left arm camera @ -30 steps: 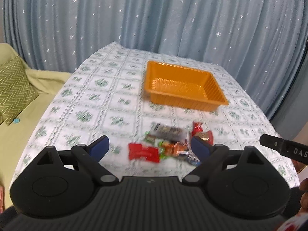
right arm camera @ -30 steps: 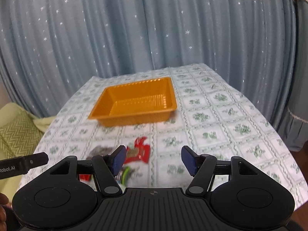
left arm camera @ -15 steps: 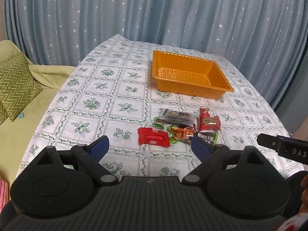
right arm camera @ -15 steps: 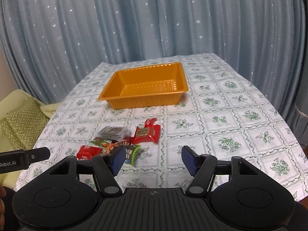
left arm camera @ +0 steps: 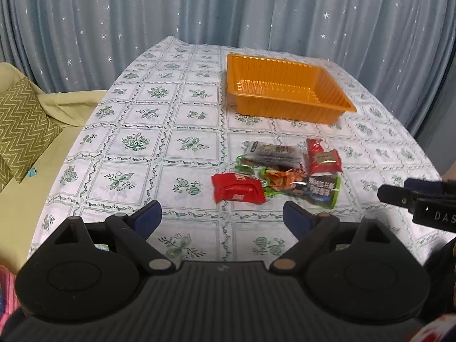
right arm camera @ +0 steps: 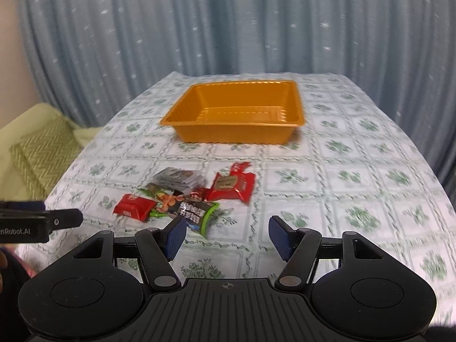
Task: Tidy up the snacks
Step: 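Grasp the dark bar wrapper with the right gripper while the left gripper approaches the red packet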
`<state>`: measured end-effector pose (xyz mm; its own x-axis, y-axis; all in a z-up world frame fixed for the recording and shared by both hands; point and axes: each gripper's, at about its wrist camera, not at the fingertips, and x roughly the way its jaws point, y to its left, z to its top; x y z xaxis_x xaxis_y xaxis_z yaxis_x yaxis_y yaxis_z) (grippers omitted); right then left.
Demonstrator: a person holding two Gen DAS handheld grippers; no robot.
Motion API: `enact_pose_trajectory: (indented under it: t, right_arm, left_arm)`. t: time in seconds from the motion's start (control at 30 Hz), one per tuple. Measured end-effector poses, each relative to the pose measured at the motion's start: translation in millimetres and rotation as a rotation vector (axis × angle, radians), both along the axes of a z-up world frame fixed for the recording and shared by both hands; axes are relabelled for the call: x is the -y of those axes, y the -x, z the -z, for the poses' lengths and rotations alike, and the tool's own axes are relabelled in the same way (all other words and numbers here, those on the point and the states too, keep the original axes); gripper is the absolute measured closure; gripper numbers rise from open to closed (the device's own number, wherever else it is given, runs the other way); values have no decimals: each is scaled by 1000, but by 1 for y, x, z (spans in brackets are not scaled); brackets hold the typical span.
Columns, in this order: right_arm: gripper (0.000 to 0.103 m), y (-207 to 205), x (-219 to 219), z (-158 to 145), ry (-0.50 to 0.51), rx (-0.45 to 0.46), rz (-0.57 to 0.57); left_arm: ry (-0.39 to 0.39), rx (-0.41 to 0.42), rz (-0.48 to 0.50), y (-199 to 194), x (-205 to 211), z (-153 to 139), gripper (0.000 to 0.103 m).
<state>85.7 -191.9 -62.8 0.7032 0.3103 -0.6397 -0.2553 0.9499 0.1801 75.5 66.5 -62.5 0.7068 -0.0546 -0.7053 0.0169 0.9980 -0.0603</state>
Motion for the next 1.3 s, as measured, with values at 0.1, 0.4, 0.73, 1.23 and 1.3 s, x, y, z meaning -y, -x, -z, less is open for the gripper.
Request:
enact_pose_trajectory:
  t: [0.1,0.4,0.73,1.23,1.3]
  right_arm:
    - [39,-10,-8,6,53,27,-62]
    - [39,-49,-52,31,231,79,-361]
    - [55,-75,-101,70,423,69,-636]
    - [74,-58,-65,63,242,-70,-398]
    - [74,-53,-53,63,192,-96,-325]
  left_arm:
    - [-7,-17,6,-9,-7,5,12]
    - [-2,-67,39,-40,-19,18,12]
    - [17,-87,53,-62,-20,29,12]
    - [39,-103,75,-65,-5,37,12]
    - [36,-104,80,-66,-1,39,12]
